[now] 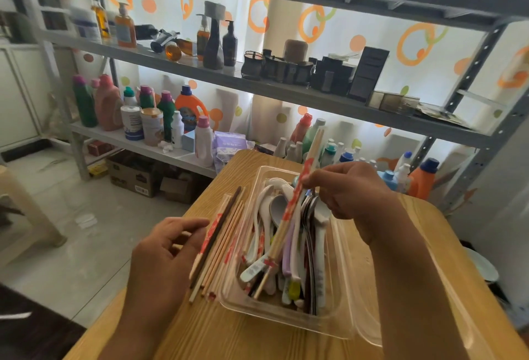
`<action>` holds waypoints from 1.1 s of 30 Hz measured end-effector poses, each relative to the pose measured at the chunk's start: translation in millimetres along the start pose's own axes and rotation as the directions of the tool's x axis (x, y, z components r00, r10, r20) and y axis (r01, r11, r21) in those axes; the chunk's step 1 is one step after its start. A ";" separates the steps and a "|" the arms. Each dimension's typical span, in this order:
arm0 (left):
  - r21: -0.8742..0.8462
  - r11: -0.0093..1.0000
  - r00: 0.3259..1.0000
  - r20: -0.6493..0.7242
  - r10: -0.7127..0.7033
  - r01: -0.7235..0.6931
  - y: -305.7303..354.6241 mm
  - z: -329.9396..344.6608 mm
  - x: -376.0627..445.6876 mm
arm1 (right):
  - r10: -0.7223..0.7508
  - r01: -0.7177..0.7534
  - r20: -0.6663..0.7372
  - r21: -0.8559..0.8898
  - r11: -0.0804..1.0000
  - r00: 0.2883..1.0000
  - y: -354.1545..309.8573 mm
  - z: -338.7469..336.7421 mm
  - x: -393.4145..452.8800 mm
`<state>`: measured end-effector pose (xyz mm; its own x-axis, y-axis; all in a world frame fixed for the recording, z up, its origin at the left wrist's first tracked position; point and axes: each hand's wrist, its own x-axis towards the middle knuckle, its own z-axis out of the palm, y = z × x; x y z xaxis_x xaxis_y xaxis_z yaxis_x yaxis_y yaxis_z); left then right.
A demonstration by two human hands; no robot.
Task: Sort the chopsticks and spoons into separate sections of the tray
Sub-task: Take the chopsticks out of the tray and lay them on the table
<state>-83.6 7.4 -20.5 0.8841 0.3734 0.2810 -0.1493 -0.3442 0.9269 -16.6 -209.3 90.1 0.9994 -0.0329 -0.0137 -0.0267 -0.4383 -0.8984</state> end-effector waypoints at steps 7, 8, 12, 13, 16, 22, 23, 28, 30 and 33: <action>-0.221 0.975 0.990 0.129 0.051 -0.021 8.6 -1.3 -6.2 | -0.127 0.121 0.046 0.113 0.986 0.991 -4.9 18.0 -5.7; -0.245 0.969 0.988 0.148 0.048 -0.011 9.9 -1.9 -6.6 | -0.142 0.138 0.045 0.093 0.986 0.989 -4.7 20.5 -5.9; -0.226 0.974 0.976 0.216 0.025 0.025 9.4 -2.7 -6.7 | -0.174 0.171 0.035 0.073 0.983 0.984 -2.8 28.8 -5.1; -0.194 0.981 0.973 0.228 0.023 0.022 8.3 -2.9 -6.6 | -0.176 0.173 0.034 0.075 0.982 0.984 -2.7 30.1 -4.9; -0.111 0.994 0.974 0.228 0.016 0.009 5.9 -2.8 -6.6 | -0.193 0.191 0.028 0.075 0.979 0.981 -3.1 33.2 -5.0; -0.053 0.998 0.990 0.136 -0.022 0.030 1.6 -2.1 -4.6 | -0.190 0.192 0.073 -0.020 0.981 0.979 0.9 36.8 -1.5; -0.041 0.999 0.995 0.100 -0.015 0.019 1.9 -2.1 -4.5 | -0.179 0.185 0.091 -0.062 0.981 0.980 2.5 37.0 -0.7; 0.133 0.990 0.995 -0.086 0.045 -0.034 1.9 -1.7 -3.2 | -0.064 0.192 0.280 -0.459 0.867 0.958 14.6 38.9 1.7; 0.275 0.961 0.992 -0.126 0.016 0.019 -5.9 -1.1 0.2 | -0.024 0.211 0.332 -0.542 0.813 0.943 17.0 38.8 1.7; 0.451 0.888 0.989 -0.144 -0.030 0.093 -17.4 -0.7 4.1 | 0.039 0.237 0.423 -0.579 0.781 0.905 17.4 39.1 -0.7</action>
<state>-77.7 15.5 -35.3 0.8149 0.5040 0.2862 0.1490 -0.6594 0.7369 -16.9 -181.8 57.3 0.9136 0.3332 -0.2332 0.2021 -0.8696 -0.4506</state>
